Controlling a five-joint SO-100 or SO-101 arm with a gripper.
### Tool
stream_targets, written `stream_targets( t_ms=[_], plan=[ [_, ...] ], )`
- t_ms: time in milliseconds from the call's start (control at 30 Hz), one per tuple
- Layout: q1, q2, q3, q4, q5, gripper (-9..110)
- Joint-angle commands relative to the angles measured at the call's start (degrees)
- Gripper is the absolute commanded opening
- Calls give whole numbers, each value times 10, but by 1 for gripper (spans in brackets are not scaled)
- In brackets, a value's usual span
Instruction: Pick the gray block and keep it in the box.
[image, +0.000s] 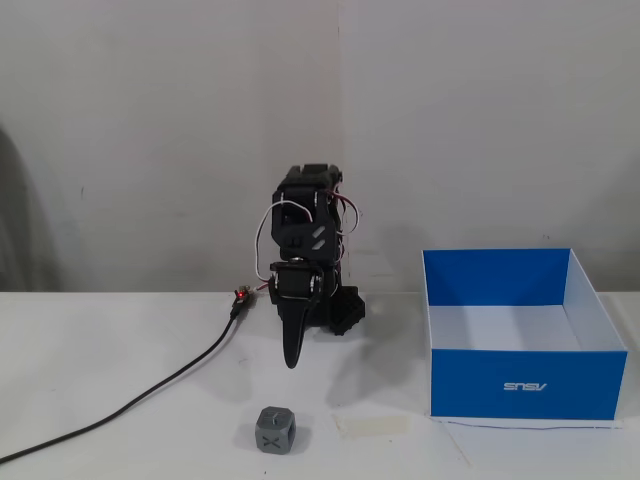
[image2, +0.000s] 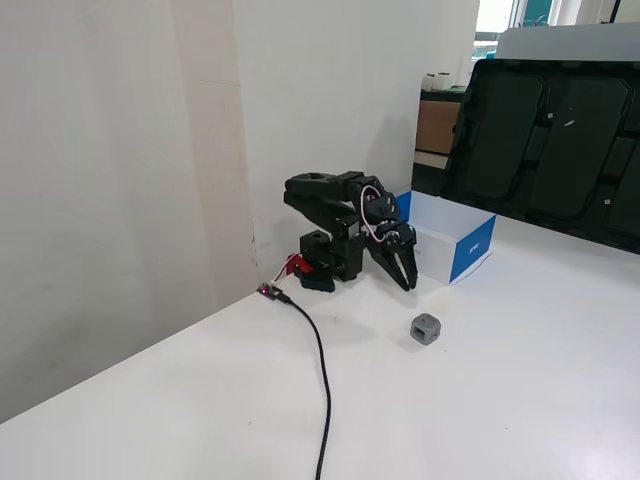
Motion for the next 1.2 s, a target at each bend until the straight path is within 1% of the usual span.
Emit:
stream_targets(
  t_ms=[0,100,300,500,833,1167],
  plan=[
    [11,-98,-99,-8,11,5],
    [17,-152,-129,-7,17,9],
    [18,-191,-149,-18,27,12],
    [17,-250,-178,-24,38,17],
    [22,-398,-239,-52,44,17],
    [25,-468,-256,-90,50,19]
  ],
)
